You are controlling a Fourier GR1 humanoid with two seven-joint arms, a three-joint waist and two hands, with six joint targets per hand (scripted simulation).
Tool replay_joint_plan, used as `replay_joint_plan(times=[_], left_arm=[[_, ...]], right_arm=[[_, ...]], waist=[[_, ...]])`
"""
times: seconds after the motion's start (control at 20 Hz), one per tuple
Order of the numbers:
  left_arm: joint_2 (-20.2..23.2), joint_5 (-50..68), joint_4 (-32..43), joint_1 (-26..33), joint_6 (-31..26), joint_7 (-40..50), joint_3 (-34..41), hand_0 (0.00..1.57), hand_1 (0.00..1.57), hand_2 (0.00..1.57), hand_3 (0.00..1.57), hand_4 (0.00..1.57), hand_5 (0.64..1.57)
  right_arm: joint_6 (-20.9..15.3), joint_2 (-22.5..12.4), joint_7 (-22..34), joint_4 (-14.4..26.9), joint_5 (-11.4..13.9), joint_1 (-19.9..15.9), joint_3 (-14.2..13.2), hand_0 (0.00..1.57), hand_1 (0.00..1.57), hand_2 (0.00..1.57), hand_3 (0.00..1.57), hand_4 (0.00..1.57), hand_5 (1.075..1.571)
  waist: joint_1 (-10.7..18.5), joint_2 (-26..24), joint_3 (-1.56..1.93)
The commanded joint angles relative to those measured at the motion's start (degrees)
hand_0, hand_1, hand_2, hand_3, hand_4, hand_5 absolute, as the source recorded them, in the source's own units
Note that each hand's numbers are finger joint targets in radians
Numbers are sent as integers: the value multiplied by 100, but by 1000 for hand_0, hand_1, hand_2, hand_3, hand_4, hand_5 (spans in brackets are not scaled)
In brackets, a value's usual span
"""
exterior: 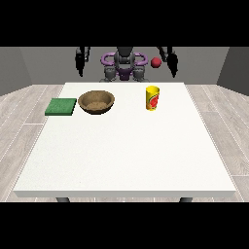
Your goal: Pick the cup and pour the ball into the bowl, then pick the bowl and place it on the pad
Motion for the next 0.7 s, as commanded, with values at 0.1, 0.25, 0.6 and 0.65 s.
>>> replay_joint_plan(times=[0.1, 0.25, 0.6, 0.65], left_arm=[[191, 47, -457, -76, -48, 347, 53, 0, 0, 0, 0, 664, 1566], [260, 104, -611, -120, -79, 602, 74, 0, 0, 0, 0, 664, 1566], [-334, 708, -1672, -262, 550, 2804, -100, 0, 0, 0, 0, 618, 1564], [-414, 567, -1709, -185, 715, 2876, -170, 0, 0, 0, 0, 601, 1563]], right_arm=[[8, -213, 394, -402, -13, -42, -64, 0, 0, 0, 0, 875, 1533], [7, -321, 689, -544, -36, -47, -110, 0, 0, 0, 0, 875, 1533], [-404, 211, 2475, -1793, -518, 616, 203, 0, 0, 0, 0, 856, 1531], [-324, -6, 2759, -2049, -600, 640, 83, 0, 0, 0, 0, 823, 1528]], waist=[[-11, -1173, 30], [-79, -1594, 17], [-578, -2175, 54], [-664, -2167, 53]])
